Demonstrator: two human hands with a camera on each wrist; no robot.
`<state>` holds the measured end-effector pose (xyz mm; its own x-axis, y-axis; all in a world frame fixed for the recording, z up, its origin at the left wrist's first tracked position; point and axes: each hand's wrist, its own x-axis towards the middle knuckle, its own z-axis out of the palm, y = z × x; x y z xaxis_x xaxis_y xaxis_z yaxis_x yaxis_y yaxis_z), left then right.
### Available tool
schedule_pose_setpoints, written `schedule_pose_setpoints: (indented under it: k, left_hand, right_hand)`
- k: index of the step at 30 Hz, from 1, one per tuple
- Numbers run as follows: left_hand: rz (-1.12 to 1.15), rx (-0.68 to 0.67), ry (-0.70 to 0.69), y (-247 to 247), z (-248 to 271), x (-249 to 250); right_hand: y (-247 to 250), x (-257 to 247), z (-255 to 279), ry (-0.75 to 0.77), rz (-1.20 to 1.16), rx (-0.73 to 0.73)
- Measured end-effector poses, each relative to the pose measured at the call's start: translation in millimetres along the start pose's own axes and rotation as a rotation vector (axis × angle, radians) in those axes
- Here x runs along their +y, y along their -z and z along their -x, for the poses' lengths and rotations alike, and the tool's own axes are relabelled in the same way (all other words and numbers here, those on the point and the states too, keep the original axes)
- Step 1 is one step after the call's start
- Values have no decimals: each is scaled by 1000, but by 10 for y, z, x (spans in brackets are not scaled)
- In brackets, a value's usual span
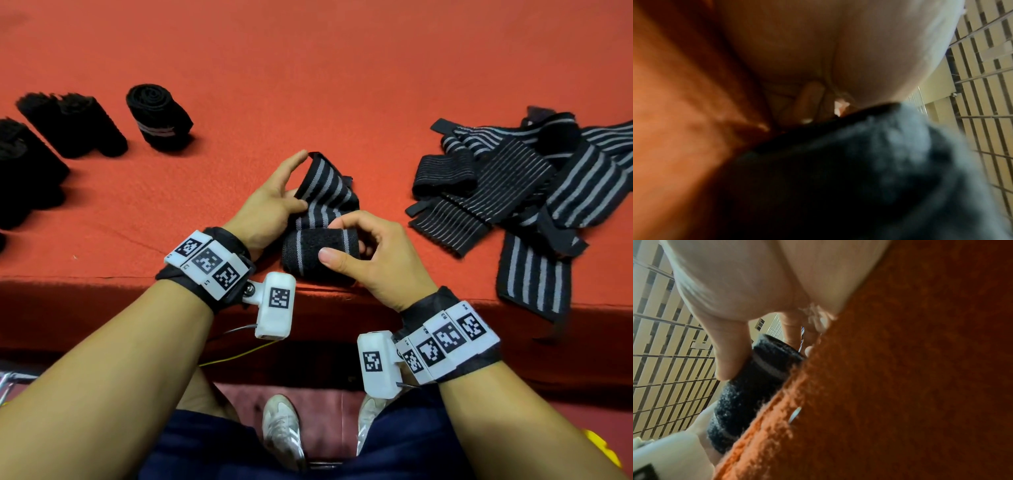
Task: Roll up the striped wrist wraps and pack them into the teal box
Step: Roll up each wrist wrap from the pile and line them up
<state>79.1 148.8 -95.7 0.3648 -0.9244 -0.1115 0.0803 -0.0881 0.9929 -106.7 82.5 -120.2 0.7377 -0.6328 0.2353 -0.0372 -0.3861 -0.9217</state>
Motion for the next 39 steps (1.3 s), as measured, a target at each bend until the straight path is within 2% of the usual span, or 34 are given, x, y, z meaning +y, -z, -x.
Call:
schedule_pose_setpoints:
  k: [3, 6, 11, 20, 25, 32, 39]
  left_hand:
    - [-2, 91, 138, -9, -67, 47]
    - [-31, 61, 207, -67, -97, 138]
    - [-290, -33, 195, -98, -197, 188]
    - [-275, -66, 112, -76, -199, 138]
    - [-194, -28, 1, -67, -178, 124]
    - [-242, 51, -4, -25, -106, 82]
    - [-234, 274, -7, 39, 37, -41]
  right_hand:
    - [2, -5, -4, -7, -3, -2]
    - [4, 8, -8, -24, -9, 4]
    - [5, 10, -13, -50, -8, 17]
    - [-20, 21, -18, -58, -16, 26]
    - [-5, 15, -19, -50, -5, 24]
    - [-6, 19, -18, -37, 33, 43]
    - [-14, 10, -19, -35, 38, 73]
